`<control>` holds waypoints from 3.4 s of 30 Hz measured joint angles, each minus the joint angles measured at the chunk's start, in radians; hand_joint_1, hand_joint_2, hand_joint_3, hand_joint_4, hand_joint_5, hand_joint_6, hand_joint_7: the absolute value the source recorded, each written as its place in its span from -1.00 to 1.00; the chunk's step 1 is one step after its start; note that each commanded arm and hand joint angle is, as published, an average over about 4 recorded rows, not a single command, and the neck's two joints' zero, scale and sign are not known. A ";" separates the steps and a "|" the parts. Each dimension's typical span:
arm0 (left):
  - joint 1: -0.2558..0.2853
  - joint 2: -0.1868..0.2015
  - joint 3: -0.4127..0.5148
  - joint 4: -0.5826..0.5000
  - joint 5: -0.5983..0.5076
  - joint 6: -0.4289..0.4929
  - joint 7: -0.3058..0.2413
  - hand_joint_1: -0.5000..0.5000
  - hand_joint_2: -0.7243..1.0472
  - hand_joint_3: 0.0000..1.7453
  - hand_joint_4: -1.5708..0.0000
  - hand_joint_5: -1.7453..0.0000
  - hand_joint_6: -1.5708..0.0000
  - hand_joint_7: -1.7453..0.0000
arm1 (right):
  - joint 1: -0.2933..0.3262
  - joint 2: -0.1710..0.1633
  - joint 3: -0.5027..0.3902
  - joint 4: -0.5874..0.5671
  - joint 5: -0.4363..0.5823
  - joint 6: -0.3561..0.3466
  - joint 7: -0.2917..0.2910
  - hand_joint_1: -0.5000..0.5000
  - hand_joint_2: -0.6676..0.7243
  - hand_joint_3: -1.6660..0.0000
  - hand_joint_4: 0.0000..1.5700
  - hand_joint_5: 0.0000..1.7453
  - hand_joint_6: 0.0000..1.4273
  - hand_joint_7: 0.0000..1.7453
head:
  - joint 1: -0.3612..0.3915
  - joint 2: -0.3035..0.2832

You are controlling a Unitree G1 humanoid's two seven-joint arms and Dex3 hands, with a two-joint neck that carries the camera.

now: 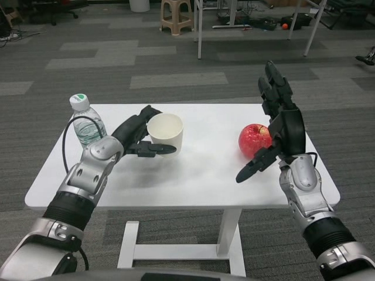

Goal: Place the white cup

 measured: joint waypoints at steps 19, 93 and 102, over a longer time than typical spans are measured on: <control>0.064 -0.002 0.039 0.080 -0.011 -0.167 0.019 -0.96 1.00 -0.70 1.00 0.29 1.00 -0.80 | 0.000 0.006 0.000 0.014 0.000 0.000 0.000 -0.83 0.73 1.00 -1.00 -1.00 -1.00 -1.00 | 0.010 -0.007; 0.118 -0.020 0.100 0.262 -0.488 -0.564 0.051 -1.00 -0.30 -0.90 1.00 -0.53 1.00 0.36 | 0.019 0.009 0.002 -0.029 0.000 0.000 0.000 -0.83 0.73 1.00 -1.00 -1.00 -1.00 -0.98 | 0.053 -0.013; 0.154 -0.022 0.124 -0.030 -0.496 -0.541 0.054 -1.00 -0.20 -0.90 1.00 -0.53 1.00 0.36 | 0.021 0.008 0.002 -0.027 0.000 -0.001 0.000 -0.77 0.73 1.00 -1.00 -1.00 -1.00 -1.00 | 0.053 -0.015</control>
